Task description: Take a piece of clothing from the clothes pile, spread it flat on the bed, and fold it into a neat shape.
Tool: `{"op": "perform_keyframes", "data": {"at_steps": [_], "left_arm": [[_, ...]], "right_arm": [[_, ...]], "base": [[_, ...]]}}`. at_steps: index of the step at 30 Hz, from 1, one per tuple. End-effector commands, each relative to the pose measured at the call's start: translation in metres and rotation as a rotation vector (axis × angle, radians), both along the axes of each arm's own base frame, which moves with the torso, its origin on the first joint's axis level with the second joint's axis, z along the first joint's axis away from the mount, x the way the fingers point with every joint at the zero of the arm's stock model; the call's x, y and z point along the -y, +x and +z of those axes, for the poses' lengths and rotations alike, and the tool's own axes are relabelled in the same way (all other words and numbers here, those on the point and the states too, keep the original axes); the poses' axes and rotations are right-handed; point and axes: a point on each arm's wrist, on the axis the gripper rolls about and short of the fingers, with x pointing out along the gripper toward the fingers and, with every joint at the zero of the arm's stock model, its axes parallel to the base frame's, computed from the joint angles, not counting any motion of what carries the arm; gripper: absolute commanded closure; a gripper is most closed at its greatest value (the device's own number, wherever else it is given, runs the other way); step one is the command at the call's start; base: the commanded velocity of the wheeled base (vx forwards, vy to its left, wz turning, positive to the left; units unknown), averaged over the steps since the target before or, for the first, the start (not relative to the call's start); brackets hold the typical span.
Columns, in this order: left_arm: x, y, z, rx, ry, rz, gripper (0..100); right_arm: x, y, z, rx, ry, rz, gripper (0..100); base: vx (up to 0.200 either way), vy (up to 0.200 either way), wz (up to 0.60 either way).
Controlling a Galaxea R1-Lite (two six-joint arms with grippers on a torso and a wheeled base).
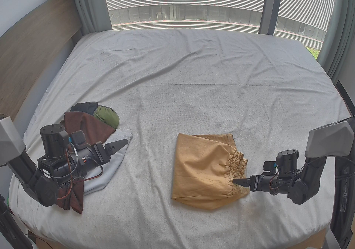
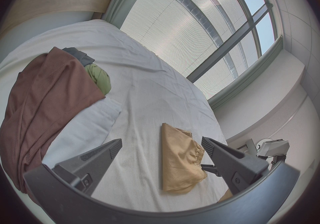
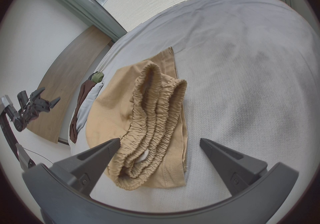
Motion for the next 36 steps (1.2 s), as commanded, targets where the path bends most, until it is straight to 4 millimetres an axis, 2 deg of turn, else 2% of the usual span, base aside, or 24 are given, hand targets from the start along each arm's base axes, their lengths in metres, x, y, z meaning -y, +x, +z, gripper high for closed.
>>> {"op": "perform_keyframes", "data": {"at_steps": [1,5,15,34,35,36], "left_arm": [[0.002,-0.001,-0.013,-0.048,0.006,-0.007,0],[0.003,-0.001,-0.016,-0.055,0.009,-0.012,0],[0.004,-0.002,-0.013,-0.048,0.006,-0.016,0],[0.005,-0.001,-0.016,-0.055,0.01,-0.016,0],[0.005,-0.001,-0.016,-0.055,0.01,-0.016,0],[0.005,-0.001,-0.016,-0.055,0.01,-0.016,0]], "right_arm": [[-0.004,0.003,-0.012,-0.048,0.029,-0.019,0],[-0.009,0.003,-0.011,-0.071,0.069,-0.034,0],[-0.036,-0.001,-0.009,-0.143,0.172,-0.015,0],[-0.038,0.001,-0.009,-0.134,0.182,-0.008,0],[-0.038,0.001,-0.009,-0.133,0.181,-0.01,100],[-0.039,0.001,-0.009,-0.134,0.182,-0.007,100]], "base": [[0.0,0.0,0.0],[0.0,0.0,0.0],[0.0,0.0,0.0],[0.0,0.0,0.0],[0.0,0.0,0.0],[0.0,0.0,0.0]]}}
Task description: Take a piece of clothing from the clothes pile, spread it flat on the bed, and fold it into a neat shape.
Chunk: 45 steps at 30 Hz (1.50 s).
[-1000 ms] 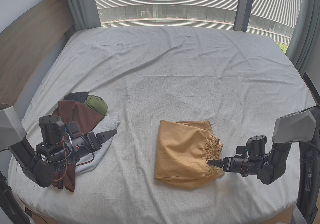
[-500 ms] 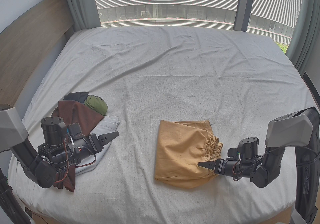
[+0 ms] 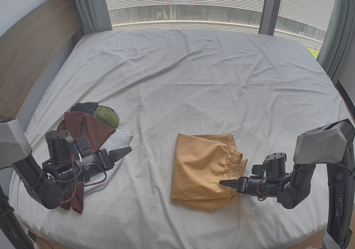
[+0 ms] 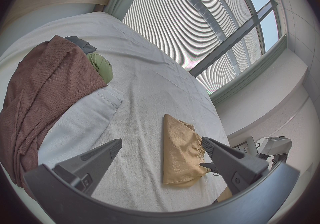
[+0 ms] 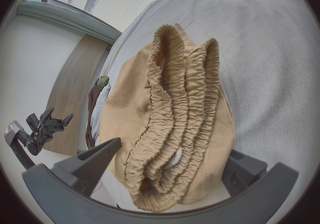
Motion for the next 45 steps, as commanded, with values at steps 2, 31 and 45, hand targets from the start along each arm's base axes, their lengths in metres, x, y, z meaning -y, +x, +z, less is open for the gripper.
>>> {"op": "perform_keyframes", "data": {"at_steps": [2,31,45], "left_arm": [[0.0,0.0,-0.001,-0.001,0.001,0.002,0],[-0.003,-0.003,0.003,0.085,0.028,-0.003,0],[-0.003,-0.003,0.001,0.075,0.027,-0.007,0]], "right_arm": [[0.0,0.0,0.0,0.0,0.0,0.003,100],[-0.025,-0.006,0.043,0.277,0.175,0.197,100],[-0.038,0.004,0.095,0.432,0.246,0.235,100]], "base": [[0.0,0.0,0.0],[0.0,0.0,0.0],[0.0,0.0,0.0]]}}
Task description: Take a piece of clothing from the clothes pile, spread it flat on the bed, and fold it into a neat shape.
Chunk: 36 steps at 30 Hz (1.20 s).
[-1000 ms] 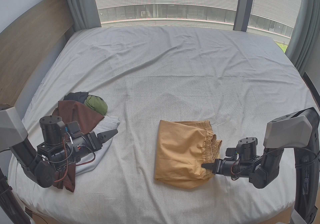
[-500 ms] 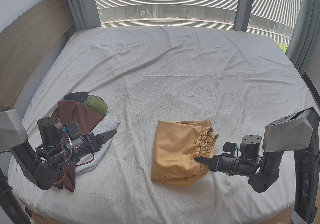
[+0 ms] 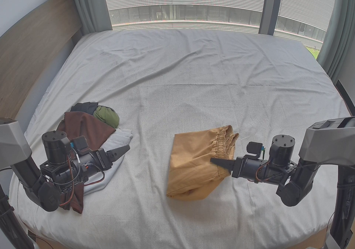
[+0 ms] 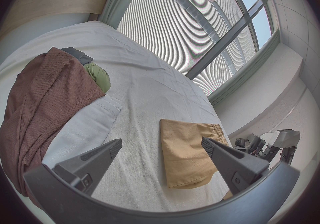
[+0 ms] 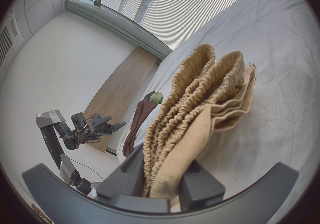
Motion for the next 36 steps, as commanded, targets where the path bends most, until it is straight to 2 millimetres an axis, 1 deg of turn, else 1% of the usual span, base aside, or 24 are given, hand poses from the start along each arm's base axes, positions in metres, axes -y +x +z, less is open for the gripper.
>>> {"op": "perform_keyframes", "data": {"at_steps": [1,2,4,5,8,13,15,17,21,24,25,29,36], "left_arm": [[0.0,0.0,-0.002,-0.008,0.0,-0.001,0],[0.0,0.001,-0.004,-0.014,0.001,-0.001,0],[0.0,0.002,-0.004,-0.014,0.001,-0.001,0],[0.0,0.002,-0.005,-0.016,0.001,-0.001,0],[0.0,0.002,-0.006,-0.02,0.002,0.001,0],[0.0,0.002,-0.008,-0.028,0.004,0.001,0],[0.0,0.002,-0.009,-0.029,0.004,0.001,0],[0.0,0.002,-0.009,-0.031,0.004,0.001,0],[0.0,0.002,-0.009,-0.032,0.003,0.001,0],[0.0,0.003,-0.009,-0.03,0.003,0.001,0],[0.0,0.003,-0.009,-0.03,0.003,0.001,0],[0.001,0.002,-0.01,-0.033,0.003,-0.002,0],[0.001,0.003,-0.012,-0.042,0.005,-0.001,0]], "right_arm": [[-0.004,0.001,0.026,0.069,0.03,0.009,100],[-0.007,0.002,0.033,0.083,0.036,0.015,100],[-0.008,0.003,0.038,0.087,0.038,0.018,100],[-0.011,0.006,0.046,0.087,0.041,0.021,100],[-0.018,0.009,0.057,0.1,0.059,0.032,100],[-0.027,0.022,0.07,0.097,0.064,0.032,100],[-0.029,0.023,0.079,0.097,0.064,0.037,100],[-0.033,0.03,0.087,0.105,0.068,0.039,100],[-0.04,0.04,0.099,0.099,0.066,0.04,100],[-0.044,0.043,0.104,0.099,0.066,0.046,100],[-0.047,0.047,0.11,0.108,0.07,0.048,100],[-0.052,0.059,0.122,0.111,0.073,0.046,100],[-0.059,0.081,0.134,0.121,0.077,0.036,100]], "base": [[0.0,0.0,0.0],[0.0,0.0,0.0],[0.0,0.0,0.0],[0.0,0.0,0.0],[0.0,0.0,0.0],[0.0,0.0,0.0],[0.0,0.0,0.0],[0.0,0.0,0.0],[0.0,0.0,0.0],[0.0,0.0,0.0],[0.0,0.0,0.0],[0.0,0.0,0.0],[0.0,0.0,0.0]]}}
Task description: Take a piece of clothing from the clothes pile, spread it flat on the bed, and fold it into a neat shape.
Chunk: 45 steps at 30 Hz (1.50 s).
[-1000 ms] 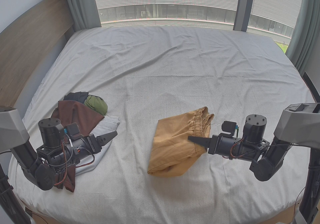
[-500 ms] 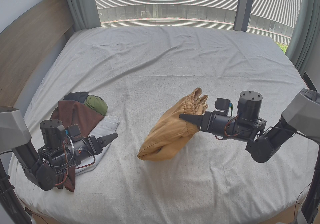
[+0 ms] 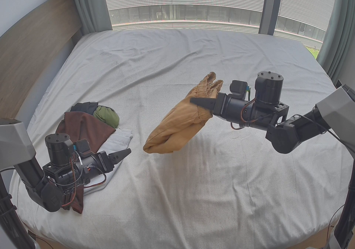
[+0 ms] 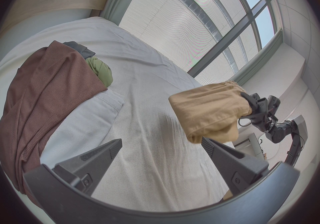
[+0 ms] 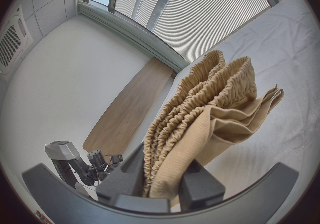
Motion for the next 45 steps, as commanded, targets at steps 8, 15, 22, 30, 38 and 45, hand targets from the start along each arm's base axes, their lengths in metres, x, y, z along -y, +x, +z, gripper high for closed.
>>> {"op": "perform_keyframes", "data": {"at_steps": [8,15,22,30,38,45], "left_arm": [[0.0,0.0,-0.002,-0.007,0.001,0.001,0],[0.0,0.0,-0.003,-0.01,0.002,0.001,0],[0.0,0.0,-0.004,-0.014,0.003,-0.001,0],[0.0,0.001,-0.005,-0.017,0.004,0.003,0],[0.0,0.001,-0.005,-0.017,0.003,0.001,0],[0.0,0.001,-0.005,-0.017,0.003,0.001,0]], "right_arm": [[-0.012,0.051,0.002,0.0,0.0,-0.026,100],[-0.018,0.077,-0.002,-0.016,0.022,-0.037,100],[-0.022,0.095,-0.007,-0.022,0.019,-0.045,100],[-0.025,0.113,-0.029,-0.1,-0.019,-0.055,100],[-0.02,0.123,-0.086,-0.264,-0.093,-0.073,100],[-0.004,0.131,-0.102,-0.293,-0.109,-0.128,100]], "base": [[0.0,0.0,0.0],[0.0,0.0,0.0],[0.0,0.0,0.0],[0.0,0.0,0.0],[0.0,0.0,0.0],[0.0,0.0,0.0]]}}
